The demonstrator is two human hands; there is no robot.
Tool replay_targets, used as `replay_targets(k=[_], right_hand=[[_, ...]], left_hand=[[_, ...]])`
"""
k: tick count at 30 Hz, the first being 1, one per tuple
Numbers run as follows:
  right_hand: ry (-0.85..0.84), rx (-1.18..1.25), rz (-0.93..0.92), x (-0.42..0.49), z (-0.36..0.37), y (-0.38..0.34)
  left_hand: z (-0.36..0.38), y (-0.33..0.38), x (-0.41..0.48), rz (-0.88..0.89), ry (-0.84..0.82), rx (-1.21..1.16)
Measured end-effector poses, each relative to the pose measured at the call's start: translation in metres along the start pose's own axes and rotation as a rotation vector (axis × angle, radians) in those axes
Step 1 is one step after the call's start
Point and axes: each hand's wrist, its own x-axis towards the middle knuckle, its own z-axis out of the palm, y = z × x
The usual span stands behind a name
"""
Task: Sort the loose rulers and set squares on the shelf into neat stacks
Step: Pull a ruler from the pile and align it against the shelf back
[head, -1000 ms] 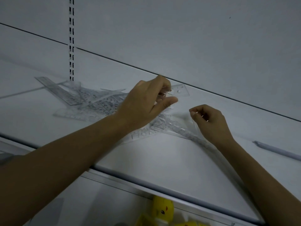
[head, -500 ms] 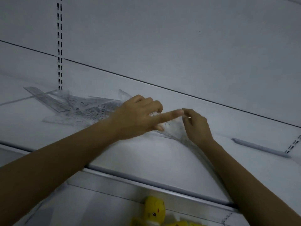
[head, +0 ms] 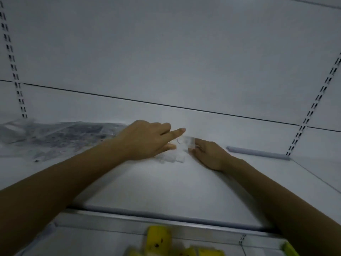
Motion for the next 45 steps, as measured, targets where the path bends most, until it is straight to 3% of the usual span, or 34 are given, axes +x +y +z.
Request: replay_targets(k=[3,6,13,17,22,27,32,34,37,39,41,45], right_hand=[[0.111,-0.137,-0.042,-0.010,-0.015,0.020],[0.062,-0.209,-0.069,-0.024,-0.022,0.036],[-0.046,0.119,-0.188,-0.005,-0.008,0.052],[0.096,0.197,-0.193,-0.005,-0.006,0.056],[0.580,0.605,-0.058,-0.011,-0.023,0.045],[0.616,1.066,0.002,-0.014,-0.049,0.039],[0.701,1.344,0.198,-0.018,-0.072,0.054],[0.836,1.003,0.174,-0.021,-0.067,0.059],[1.063,0.241,-0.187,-0.030,-0.061,0.051],[0.970,-0.189,-0.455,-0.029,-0.063,0.050],[0.774,-0.504,-0.618,-0.029,-0.064,0.052],[0.614,-0.595,-0.733,-0.038,-0.067,0.075]], left_hand=[[0.015,0.029,0.059,-0.093,0.008,0.032],[0.034,0.054,0.104,-0.272,-0.023,-0.002],[0.067,0.059,0.110,-0.300,-0.038,-0.126],[0.068,0.042,0.099,-0.284,-0.039,-0.054],[0.059,0.045,0.106,-0.346,0.040,-0.060],[0.058,0.051,0.102,-0.239,0.042,-0.037],[0.051,0.038,0.094,-0.460,-0.002,-0.080],[0.050,0.043,0.093,-0.625,-0.070,-0.312],[0.053,0.055,0.097,-0.727,-0.099,-0.719],[0.053,0.059,0.102,-0.783,-0.085,-1.013],[0.047,0.062,0.105,-0.791,-0.143,-1.246],[0.039,0.074,0.107,-0.739,-0.288,-1.291]])
